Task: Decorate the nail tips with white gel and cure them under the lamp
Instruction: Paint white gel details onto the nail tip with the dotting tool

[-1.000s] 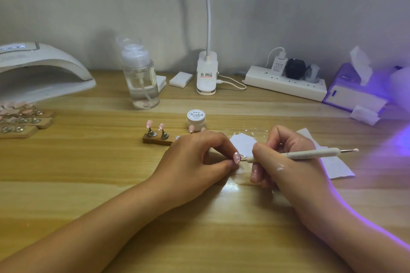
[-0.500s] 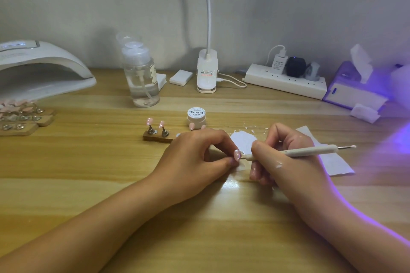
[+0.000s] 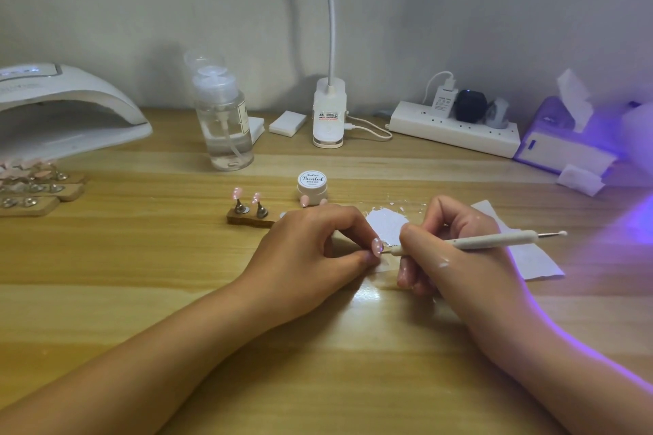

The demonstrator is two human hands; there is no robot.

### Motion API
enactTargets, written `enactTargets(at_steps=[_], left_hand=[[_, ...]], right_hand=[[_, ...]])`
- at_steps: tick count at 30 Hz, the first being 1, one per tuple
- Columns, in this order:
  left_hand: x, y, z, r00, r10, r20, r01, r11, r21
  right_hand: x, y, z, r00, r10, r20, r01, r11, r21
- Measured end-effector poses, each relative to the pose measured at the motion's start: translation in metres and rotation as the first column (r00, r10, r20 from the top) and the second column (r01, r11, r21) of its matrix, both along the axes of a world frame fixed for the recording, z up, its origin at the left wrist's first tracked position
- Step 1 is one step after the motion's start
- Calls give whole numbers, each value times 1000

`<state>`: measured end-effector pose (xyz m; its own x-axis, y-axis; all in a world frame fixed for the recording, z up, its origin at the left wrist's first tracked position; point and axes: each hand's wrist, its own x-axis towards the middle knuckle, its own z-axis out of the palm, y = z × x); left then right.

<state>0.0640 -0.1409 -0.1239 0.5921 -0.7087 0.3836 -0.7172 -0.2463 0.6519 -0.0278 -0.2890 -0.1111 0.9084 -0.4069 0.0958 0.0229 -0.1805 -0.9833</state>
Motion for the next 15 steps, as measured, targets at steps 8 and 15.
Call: enactTargets(at_steps=[8, 15], left_hand=[[-3, 0, 2, 1000, 6, -18, -6, 1000, -10], [-4, 0, 4, 1000, -4, 0, 4, 1000, -24]], right_hand=[[1, -1, -2, 1000, -4, -14, 4, 1000, -8], [1, 0, -1, 1000, -3, -13, 3, 1000, -2]])
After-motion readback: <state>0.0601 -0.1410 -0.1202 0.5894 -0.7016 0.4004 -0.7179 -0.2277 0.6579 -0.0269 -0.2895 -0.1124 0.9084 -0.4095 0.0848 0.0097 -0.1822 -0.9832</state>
